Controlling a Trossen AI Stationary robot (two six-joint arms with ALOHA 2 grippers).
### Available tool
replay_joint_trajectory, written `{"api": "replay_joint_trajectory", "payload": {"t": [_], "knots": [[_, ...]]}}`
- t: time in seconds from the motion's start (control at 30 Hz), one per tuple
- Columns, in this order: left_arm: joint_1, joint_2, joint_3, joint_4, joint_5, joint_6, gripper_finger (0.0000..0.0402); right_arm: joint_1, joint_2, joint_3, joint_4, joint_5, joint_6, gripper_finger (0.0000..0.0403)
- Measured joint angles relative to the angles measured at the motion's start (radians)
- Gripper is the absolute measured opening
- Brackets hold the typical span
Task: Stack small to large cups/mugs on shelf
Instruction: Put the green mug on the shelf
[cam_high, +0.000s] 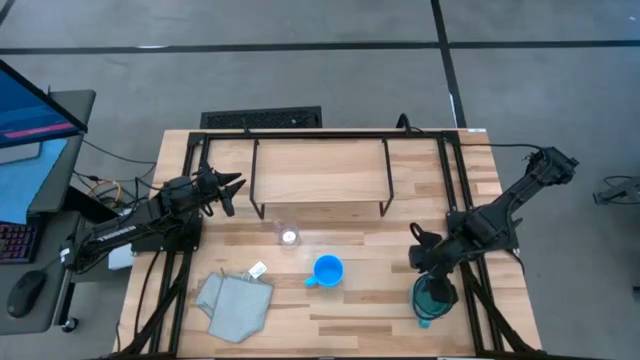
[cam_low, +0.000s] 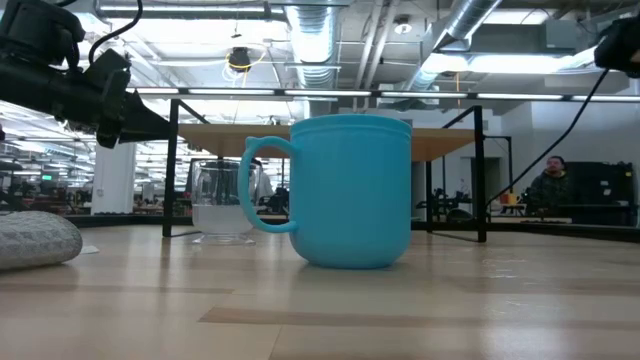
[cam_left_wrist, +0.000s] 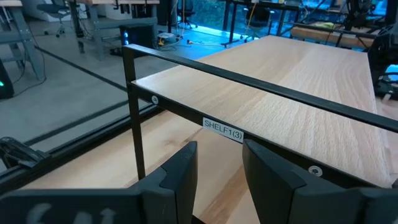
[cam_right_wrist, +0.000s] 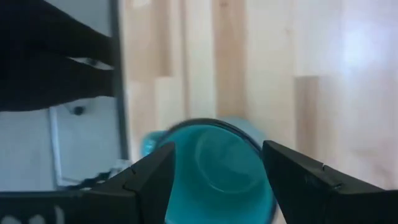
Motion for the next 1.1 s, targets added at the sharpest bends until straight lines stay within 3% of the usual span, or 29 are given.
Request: {"api": "replay_joint_trajectory", "payload": {"t": [0.2, 0.57, 1.1], "knots": [[0.000, 0.000, 0.000, 0.000, 0.000, 0.000, 0.0119, 0.001, 0.086, 0.000, -0.102, 0.003, -0.016, 0.0264], [0.000, 0.000, 0.000, 0.000, 0.000, 0.000, 0.0119, 0.001, 0.226, 0.000, -0.116, -0.003, -0.018, 0.0254], [0.000, 0.000, 0.000, 0.000, 0.000, 0.000, 0.0119, 0.000, 0.275, 0.000, -0.104, -0.009, -0.011, 0.0141]]}}
